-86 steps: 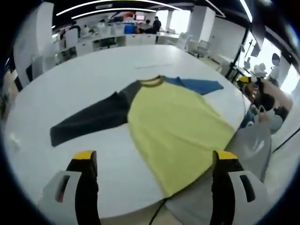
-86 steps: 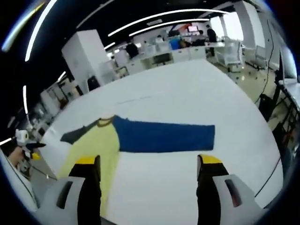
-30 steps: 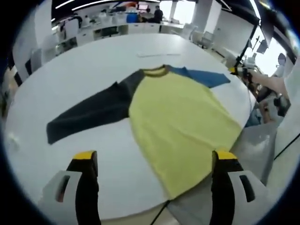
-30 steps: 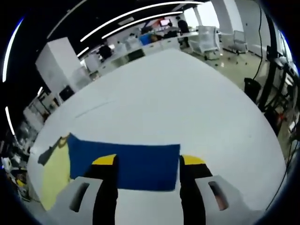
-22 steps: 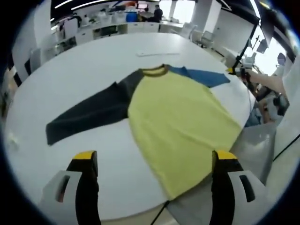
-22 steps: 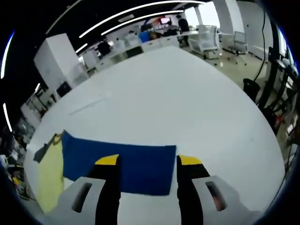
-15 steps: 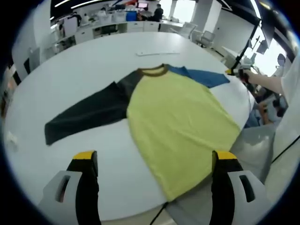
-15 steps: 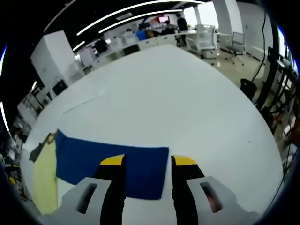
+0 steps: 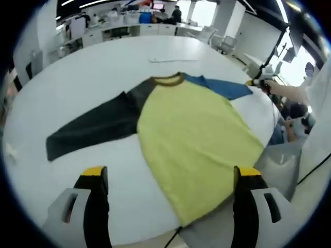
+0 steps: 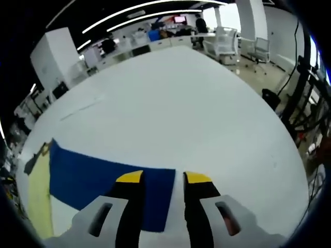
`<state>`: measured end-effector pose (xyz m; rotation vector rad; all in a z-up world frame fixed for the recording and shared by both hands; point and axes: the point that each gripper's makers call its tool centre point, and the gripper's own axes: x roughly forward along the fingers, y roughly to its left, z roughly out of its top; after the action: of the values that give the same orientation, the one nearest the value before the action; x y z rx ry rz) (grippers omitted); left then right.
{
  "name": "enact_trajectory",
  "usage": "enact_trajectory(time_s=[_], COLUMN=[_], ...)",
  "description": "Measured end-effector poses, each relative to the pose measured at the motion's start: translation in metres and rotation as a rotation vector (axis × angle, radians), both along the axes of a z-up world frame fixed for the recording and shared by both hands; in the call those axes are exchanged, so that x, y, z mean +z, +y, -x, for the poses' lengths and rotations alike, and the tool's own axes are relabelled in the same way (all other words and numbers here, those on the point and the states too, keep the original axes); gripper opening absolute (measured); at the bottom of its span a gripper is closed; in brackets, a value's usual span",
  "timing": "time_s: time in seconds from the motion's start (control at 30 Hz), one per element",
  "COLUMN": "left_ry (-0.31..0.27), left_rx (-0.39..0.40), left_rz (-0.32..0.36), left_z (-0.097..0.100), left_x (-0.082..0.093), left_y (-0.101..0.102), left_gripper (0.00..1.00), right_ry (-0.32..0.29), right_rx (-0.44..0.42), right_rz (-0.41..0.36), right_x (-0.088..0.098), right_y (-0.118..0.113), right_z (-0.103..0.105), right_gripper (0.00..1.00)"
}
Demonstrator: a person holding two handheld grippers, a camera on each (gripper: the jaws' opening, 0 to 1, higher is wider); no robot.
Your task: Fold the garment on the visible template until the final outline fits inside the template.
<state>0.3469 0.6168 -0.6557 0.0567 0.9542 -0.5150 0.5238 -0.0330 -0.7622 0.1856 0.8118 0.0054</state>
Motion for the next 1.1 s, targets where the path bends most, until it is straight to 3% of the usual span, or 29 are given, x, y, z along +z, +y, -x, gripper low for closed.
enact_trajectory(time_s=[0.27, 0.37, 0.5, 0.8, 1.1], left_ry=[0.004, 0.006, 0.011, 0.009, 0.004], left_rx=[-0.001, -0.003, -0.006, -0.004, -0.003], left_rz=[0.001, 0.002, 0.004, 0.008, 0.011], left_z=[-0.001, -0.001, -0.001, -0.002, -0.001], left_x=[0.0, -0.001, -0.003, -0.003, -0.002], left_y=[-0.001, -0.002, -0.004, -0.004, -0.004], left_gripper=[0.97, 0.97, 0.97, 0.96, 0.96], right_ry=[0.013, 0.026, 0.026, 0.034, 0.039], right_rx=[0.003, 0.034, 0.043, 0.143, 0.161], right_rz=[0.041, 0.123, 0.125, 0.22, 0.26], right_x=[-0.007, -0.009, -0.009, -0.003, 0.007], right_y=[-0.007, -0.012, -0.011, 0.002, 0.015], right_z=[-0.005, -0.003, -0.004, -0.006, -0.004], right_gripper=[0.21, 0.14, 0.13, 0.08, 0.02])
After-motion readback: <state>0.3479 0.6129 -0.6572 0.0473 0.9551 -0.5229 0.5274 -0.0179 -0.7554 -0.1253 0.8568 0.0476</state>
